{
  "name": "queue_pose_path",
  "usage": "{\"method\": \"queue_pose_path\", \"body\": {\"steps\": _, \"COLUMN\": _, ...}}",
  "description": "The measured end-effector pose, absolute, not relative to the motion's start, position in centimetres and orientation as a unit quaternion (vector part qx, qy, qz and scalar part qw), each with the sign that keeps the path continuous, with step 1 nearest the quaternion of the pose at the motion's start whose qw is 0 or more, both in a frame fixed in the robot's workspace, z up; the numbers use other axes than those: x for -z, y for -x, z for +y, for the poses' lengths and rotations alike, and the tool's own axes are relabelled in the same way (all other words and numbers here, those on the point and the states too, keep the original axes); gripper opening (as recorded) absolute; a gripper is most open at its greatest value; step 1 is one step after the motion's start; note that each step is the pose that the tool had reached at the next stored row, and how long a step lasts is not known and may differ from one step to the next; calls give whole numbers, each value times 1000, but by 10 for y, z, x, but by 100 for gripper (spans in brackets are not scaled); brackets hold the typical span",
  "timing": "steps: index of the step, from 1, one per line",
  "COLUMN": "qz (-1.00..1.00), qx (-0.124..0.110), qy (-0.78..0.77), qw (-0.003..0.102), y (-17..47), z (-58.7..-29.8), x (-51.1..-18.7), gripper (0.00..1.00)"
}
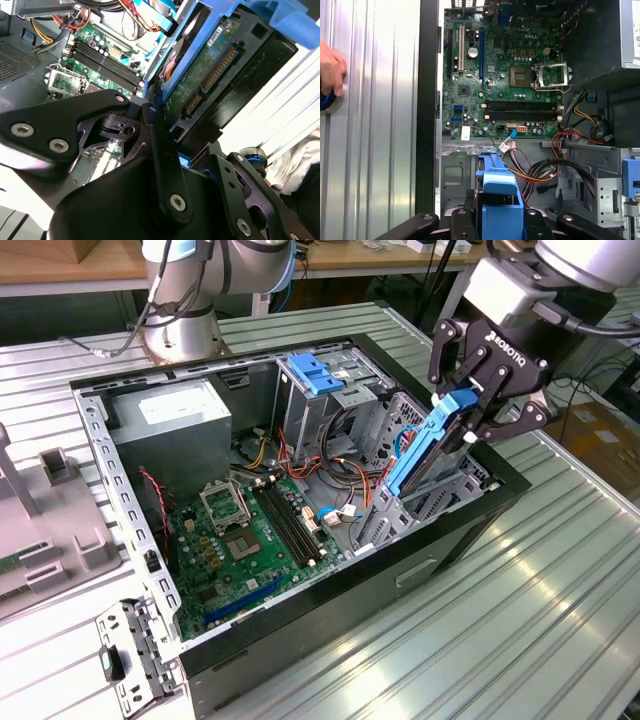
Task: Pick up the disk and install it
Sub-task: 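Insert the disk into the insertion slot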
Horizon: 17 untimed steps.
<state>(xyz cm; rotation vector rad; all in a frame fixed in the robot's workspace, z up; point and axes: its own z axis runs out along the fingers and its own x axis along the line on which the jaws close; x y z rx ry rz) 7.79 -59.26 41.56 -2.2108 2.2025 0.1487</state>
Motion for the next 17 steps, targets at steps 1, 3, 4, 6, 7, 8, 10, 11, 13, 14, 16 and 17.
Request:
{"method": "queue_pose_path", "body": {"steps": 1, "qz": 705, "qx": -48, "qy": 708, "qw": 9, "y": -78, "z": -593, "x": -415, "gripper": 37}}
{"method": "queue_pose_path", "body": {"steps": 3, "qz": 705, "qx": -48, "qy": 708, "qw": 9, "y": -78, "z": -593, "x": -414, "gripper": 37}}
{"method": "queue_pose_path", "body": {"steps": 4, "qz": 705, "qx": -48, "qy": 708, "qw": 9, "y": -78, "z": -593, "x": -414, "gripper": 37}}
{"method": "queue_pose_path", "body": {"steps": 6, "qz": 705, "qx": -48, "qy": 708, "qw": 9, "y": -78, "z": -593, "x": -413, "gripper": 37}}
{"method": "queue_pose_path", "body": {"steps": 7, "qz": 705, "qx": -48, "qy": 708, "qw": 9, "y": -78, "z": -593, "x": -412, "gripper": 37}}
{"method": "queue_pose_path", "body": {"steps": 8, "qz": 705, "qx": -48, "qy": 708, "qw": 9, "y": -78, "z": -593, "x": -412, "gripper": 37}}
{"method": "queue_pose_path", "body": {"steps": 10, "qz": 705, "qx": -48, "qy": 708, "qw": 9, "y": -78, "z": -593, "x": -411, "gripper": 37}}
{"method": "queue_pose_path", "body": {"steps": 11, "qz": 705, "qx": -48, "qy": 708, "qw": 9, "y": -78, "z": -593, "x": -411, "gripper": 37}}
{"method": "queue_pose_path", "body": {"steps": 13, "qz": 705, "qx": -48, "qy": 708, "qw": 9, "y": -78, "z": -593, "x": -410, "gripper": 37}}
{"method": "queue_pose_path", "body": {"steps": 14, "qz": 705, "qx": -48, "qy": 708, "qw": 9, "y": -78, "z": -593, "x": -410, "gripper": 37}}
{"method": "queue_pose_path", "body": {"steps": 16, "qz": 705, "qx": -48, "qy": 708, "qw": 9, "y": -78, "z": -593, "x": -408, "gripper": 37}}
{"method": "queue_pose_path", "body": {"steps": 17, "qz": 705, "qx": -48, "qy": 708, "qw": 9, "y": -78, "z": -593, "x": -408, "gripper": 37}}
